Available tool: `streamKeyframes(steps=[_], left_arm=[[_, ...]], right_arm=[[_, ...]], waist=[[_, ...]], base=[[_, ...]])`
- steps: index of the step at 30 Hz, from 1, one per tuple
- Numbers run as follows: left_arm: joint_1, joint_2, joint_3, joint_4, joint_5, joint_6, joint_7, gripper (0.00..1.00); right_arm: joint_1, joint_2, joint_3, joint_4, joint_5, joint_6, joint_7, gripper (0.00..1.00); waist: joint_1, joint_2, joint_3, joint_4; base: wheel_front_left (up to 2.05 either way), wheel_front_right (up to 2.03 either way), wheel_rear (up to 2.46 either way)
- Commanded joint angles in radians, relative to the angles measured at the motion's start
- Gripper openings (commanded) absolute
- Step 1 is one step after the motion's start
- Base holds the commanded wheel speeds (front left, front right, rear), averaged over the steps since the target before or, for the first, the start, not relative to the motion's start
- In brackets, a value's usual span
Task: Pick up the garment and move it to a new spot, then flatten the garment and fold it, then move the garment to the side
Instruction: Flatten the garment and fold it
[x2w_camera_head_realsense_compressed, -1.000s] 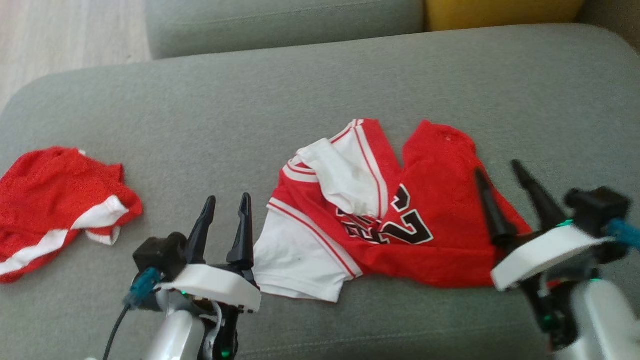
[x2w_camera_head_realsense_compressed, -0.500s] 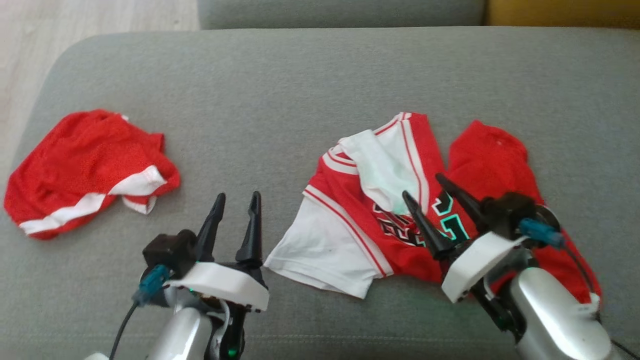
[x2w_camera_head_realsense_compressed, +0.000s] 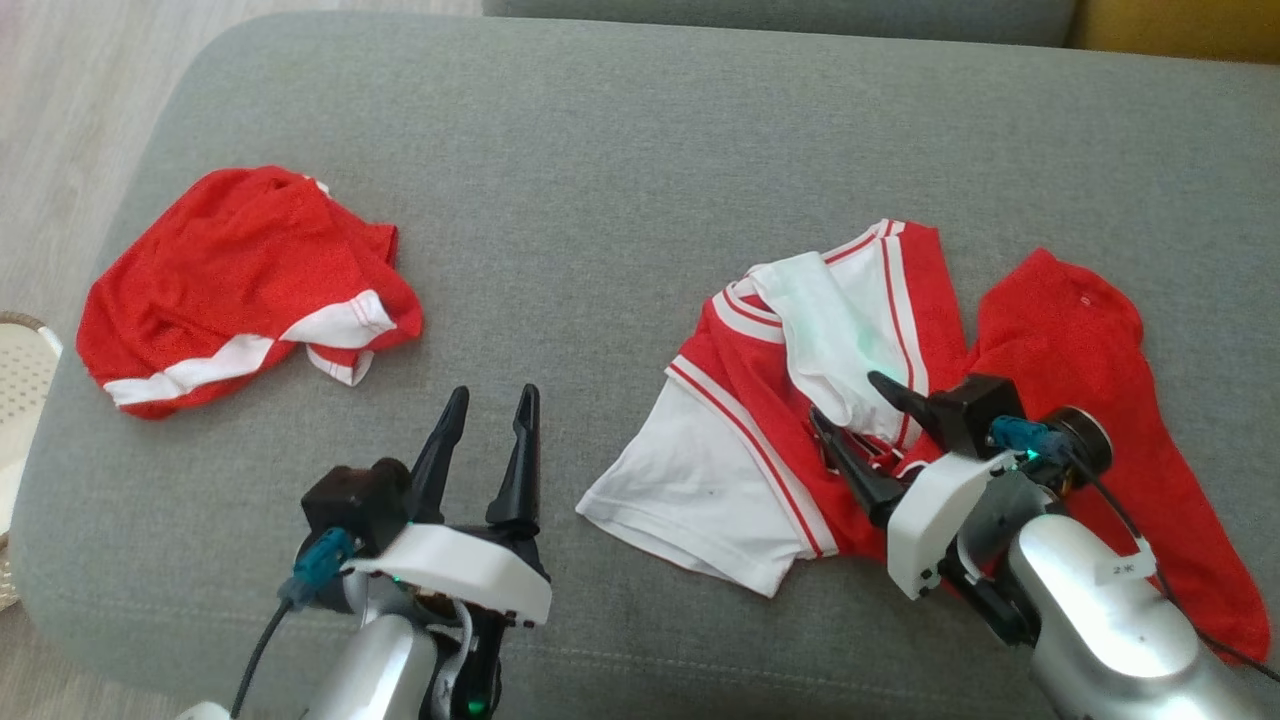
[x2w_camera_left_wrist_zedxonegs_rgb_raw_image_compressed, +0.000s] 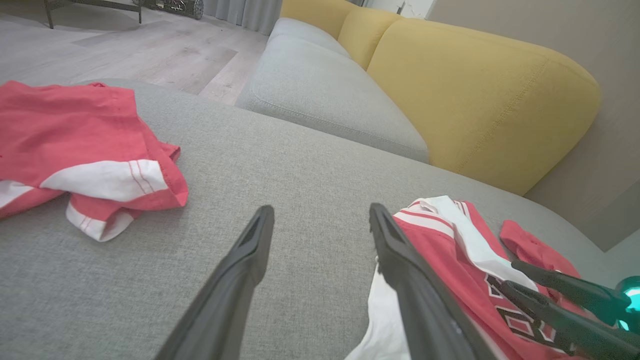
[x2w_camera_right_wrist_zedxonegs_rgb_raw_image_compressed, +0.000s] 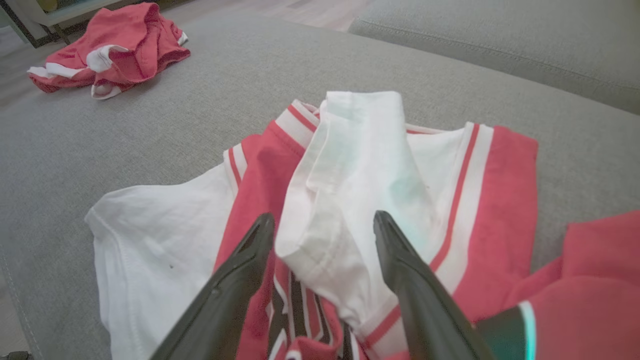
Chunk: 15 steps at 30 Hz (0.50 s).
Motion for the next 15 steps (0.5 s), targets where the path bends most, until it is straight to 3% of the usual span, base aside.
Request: streamKeyframes(steps=[1,2,3,4,15], left_arm=[[-0.045,0.003,0.027,-0.031,-0.004,0.002,-0.006,1.00],[-0.044,0.003,0.027,-0.031,-0.004,0.002,-0.006,1.00],[-0.043,0.003,0.027,-0.031,-0.004,0.003,-0.006,1.00],[-0.042,0.003,0.028,-0.031,-0.004,0.003,-0.006,1.00],[-0.049,0.003,0.029,-0.033,-0.007,0.010,-0.006,1.00]], right_arm=[[-0.027,0.006,0.003,-0.022,-0.004,-0.001,0.001,1.00],[-0.028,0.010,0.001,-0.013,0.002,-0.001,0.005,1.00],[-0.030,0.013,-0.001,-0.006,0.005,-0.001,0.009,0.46],[-0.032,0.013,-0.002,0.001,0.007,-0.001,0.011,0.02],[-0.066,0.018,-0.081,-0.030,0.035,-0.001,0.000,0.00]], waist=[[0.0000,0.0000,0.000,0.002],[0.0000,0.0000,0.000,0.004],[0.0000,0.0000,0.000,0.005],[0.0000,0.0000,0.000,0.006],[0.0000,0.0000,0.000,-0.013]], base=[[0.00,0.00,0.00],[0.00,0.00,0.00],[0.00,0.00,0.00],[0.00,0.00,0.00],[0.00,0.00,0.00]])
